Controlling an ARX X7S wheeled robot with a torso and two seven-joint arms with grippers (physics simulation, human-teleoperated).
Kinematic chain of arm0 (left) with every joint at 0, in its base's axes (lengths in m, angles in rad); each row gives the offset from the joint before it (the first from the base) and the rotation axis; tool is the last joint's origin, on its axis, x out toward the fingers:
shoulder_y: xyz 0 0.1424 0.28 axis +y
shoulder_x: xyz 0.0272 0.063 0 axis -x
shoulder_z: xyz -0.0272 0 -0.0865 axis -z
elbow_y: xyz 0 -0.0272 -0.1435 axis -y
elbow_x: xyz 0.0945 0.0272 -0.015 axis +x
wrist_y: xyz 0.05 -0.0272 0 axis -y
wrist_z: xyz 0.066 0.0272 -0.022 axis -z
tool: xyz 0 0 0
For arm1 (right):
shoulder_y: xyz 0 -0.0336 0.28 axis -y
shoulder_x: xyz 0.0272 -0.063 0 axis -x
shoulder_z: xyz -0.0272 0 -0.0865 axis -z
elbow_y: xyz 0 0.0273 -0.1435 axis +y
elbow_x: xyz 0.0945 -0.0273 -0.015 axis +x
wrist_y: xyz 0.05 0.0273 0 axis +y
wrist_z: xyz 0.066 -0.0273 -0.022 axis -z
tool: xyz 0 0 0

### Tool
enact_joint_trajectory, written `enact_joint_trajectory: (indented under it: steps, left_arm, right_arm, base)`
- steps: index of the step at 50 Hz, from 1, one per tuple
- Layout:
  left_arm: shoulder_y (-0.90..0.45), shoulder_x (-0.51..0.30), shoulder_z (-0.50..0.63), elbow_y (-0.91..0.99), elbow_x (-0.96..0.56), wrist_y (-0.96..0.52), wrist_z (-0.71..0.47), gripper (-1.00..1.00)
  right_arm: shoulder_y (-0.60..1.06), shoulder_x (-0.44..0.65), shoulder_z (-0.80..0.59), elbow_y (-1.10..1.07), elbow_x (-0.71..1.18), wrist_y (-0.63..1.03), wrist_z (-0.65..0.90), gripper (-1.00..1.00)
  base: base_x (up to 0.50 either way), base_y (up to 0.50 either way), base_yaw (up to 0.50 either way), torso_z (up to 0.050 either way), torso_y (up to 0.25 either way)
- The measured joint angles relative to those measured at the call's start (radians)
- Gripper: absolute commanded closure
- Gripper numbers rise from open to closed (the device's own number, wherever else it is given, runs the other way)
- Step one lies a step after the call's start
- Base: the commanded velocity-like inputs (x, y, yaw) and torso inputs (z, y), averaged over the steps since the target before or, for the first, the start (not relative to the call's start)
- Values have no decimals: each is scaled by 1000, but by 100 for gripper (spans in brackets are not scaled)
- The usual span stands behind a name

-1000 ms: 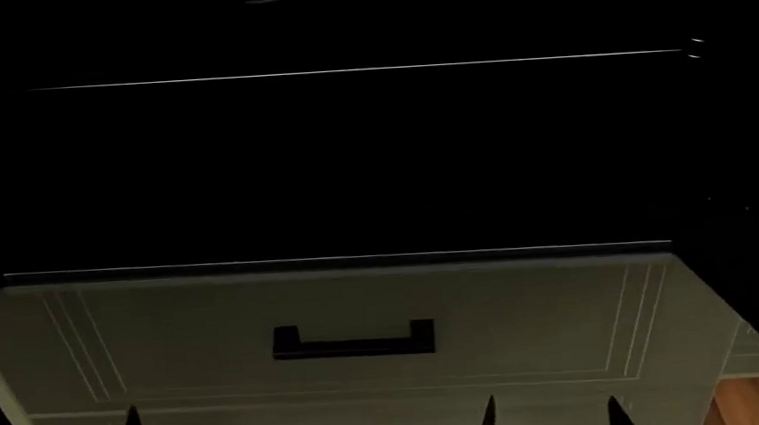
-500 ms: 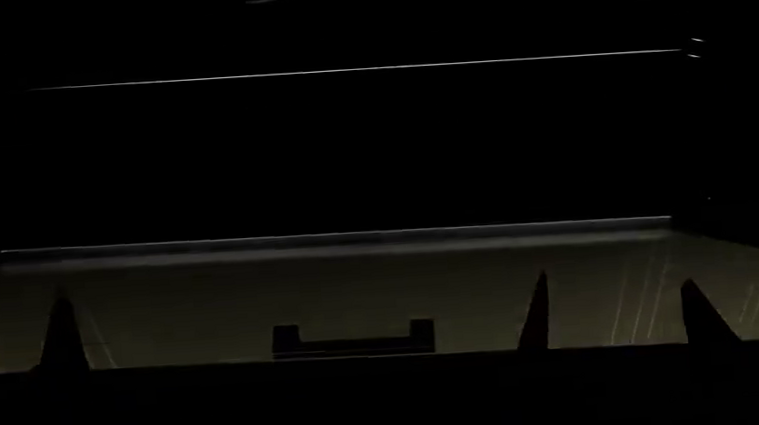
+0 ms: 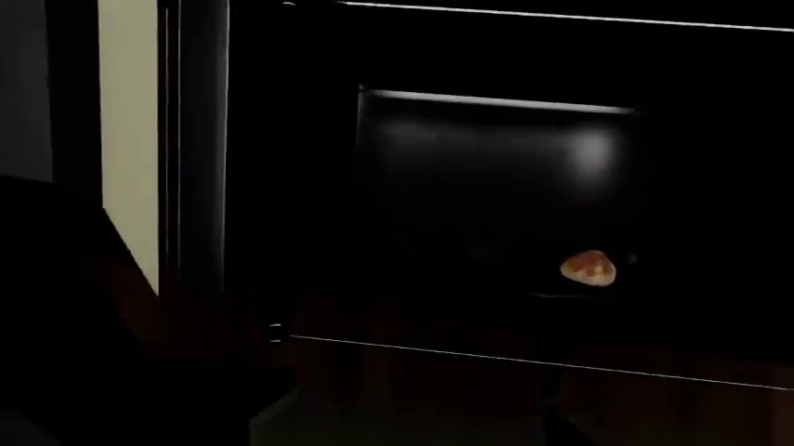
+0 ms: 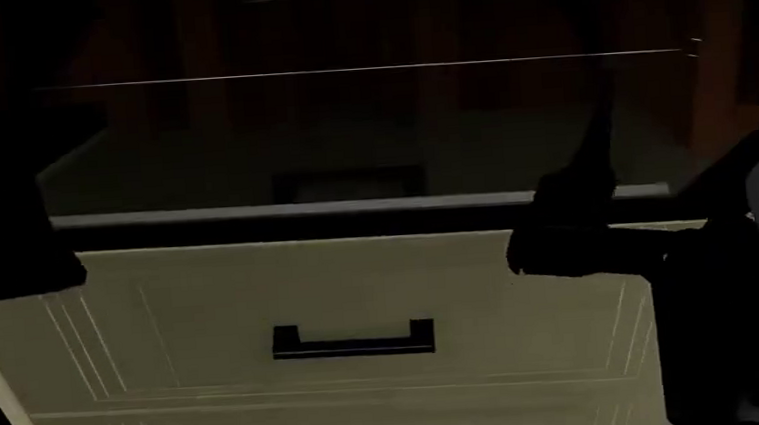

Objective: Close the oven door

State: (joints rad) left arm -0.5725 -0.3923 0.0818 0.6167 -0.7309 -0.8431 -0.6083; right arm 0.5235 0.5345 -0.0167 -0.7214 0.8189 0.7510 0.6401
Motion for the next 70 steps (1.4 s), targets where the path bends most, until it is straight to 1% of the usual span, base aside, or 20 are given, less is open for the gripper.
enact_joint_trajectory:
  steps: [10, 17, 24, 29, 37, 45, 55, 63, 66, 70]
  left_arm:
    - [-187, 13, -9, -105, -34, -98, -30, -100]
    - [-332, 13, 20, -212, -18, -132, -30, -100]
    - [-469, 17, 52, -332, 16, -148, -17, -100]
    - [-562, 29, 93, -439, 49, -149, 4, -100]
    - [-714, 69, 188, -652, 125, -119, 49, -100]
    - [-849, 128, 276, -909, 212, -38, 94, -100]
    - [-1017, 215, 337, -1275, 258, 39, 163, -100]
    - [-1179, 302, 388, -1505, 276, -41, 159, -100]
    - [-1223, 325, 380, -1579, 284, -52, 156, -100]
    - [-1262, 347, 348, -1655, 302, -50, 159, -100]
  right_arm:
    - [236, 14, 7, 77, 97, 144, 61, -100]
    - [415, 9, -17, 170, 130, 224, 79, -100]
    - [570, 0, -63, 284, 126, 276, 68, -100]
    - [670, -12, -119, 390, 86, 284, 45, -100]
    - [816, -48, -211, 607, 3, 256, -20, -100]
    - [976, -94, -316, 869, -102, 202, -104, -100]
    - [1153, -166, -412, 1180, -204, 140, -190, -100]
    - [1299, -253, -474, 1523, -285, 27, -271, -100]
    - [1346, -290, -489, 1657, -319, -19, -301, -100]
    - [1385, -330, -494, 1785, -360, -59, -342, -100]
  base:
    - [0, 0, 0, 0, 0]
    - [0, 0, 0, 0, 0]
    - [0, 0, 0, 0, 0]
    - [0, 0, 0, 0, 0]
    - [0, 0, 0, 0, 0]
    - [0, 0, 0, 0, 0]
    - [2, 0, 0, 0, 0]
    - [30, 0, -6, 0, -6]
    - [28, 0, -7, 5, -14]
    - [28, 0, -5, 0, -14]
